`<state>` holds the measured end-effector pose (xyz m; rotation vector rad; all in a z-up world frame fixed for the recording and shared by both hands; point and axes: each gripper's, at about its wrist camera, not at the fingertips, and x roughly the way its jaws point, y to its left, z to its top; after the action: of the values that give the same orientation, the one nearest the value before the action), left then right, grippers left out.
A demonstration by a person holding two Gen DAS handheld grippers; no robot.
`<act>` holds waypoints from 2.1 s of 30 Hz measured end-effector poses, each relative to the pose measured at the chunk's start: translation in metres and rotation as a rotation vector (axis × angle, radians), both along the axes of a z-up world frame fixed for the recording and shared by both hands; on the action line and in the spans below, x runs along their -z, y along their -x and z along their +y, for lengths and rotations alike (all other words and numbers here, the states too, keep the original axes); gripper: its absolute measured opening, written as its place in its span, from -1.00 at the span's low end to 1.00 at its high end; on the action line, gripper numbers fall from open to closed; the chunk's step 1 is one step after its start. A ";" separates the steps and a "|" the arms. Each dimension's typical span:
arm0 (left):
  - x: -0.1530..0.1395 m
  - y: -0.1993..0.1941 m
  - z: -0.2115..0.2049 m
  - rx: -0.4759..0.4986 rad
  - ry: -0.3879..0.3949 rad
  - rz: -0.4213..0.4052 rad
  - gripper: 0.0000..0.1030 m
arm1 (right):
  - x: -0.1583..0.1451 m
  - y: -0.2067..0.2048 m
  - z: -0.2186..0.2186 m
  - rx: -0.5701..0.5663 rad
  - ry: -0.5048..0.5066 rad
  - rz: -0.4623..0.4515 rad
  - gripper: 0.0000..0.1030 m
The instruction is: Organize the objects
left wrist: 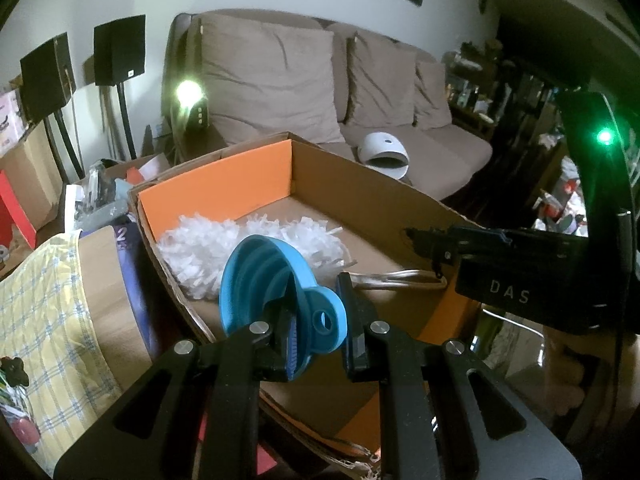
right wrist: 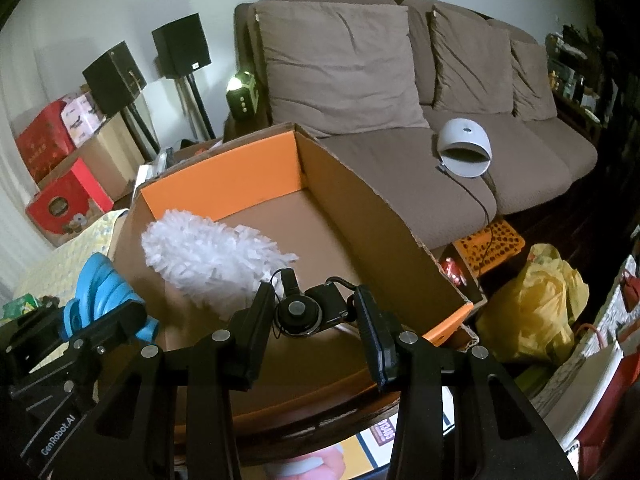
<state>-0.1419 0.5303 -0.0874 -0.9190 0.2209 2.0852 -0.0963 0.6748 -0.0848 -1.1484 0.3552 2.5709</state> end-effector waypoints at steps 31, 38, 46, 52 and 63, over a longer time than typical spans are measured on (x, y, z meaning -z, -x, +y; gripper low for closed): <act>0.007 0.008 0.000 -0.006 0.003 -0.033 -0.70 | 0.006 0.005 -0.007 -0.023 -0.006 -0.035 -0.19; 0.003 0.014 -0.002 -0.020 -0.005 -0.037 -0.70 | 0.008 0.006 -0.006 -0.025 -0.009 -0.046 -0.19; 0.003 0.011 0.000 -0.012 -0.001 -0.032 -0.70 | 0.009 0.006 -0.006 -0.025 -0.010 -0.051 -0.19; 0.005 0.007 0.004 -0.002 0.011 -0.023 -0.70 | 0.011 0.005 -0.003 -0.020 -0.012 -0.058 -0.19; 0.004 0.007 0.008 0.005 0.019 -0.009 -0.70 | 0.011 0.005 -0.004 -0.020 -0.013 -0.064 -0.19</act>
<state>-0.1485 0.5381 -0.0911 -0.9384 0.2379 2.0770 -0.1017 0.6703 -0.0954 -1.2327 0.3131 2.5432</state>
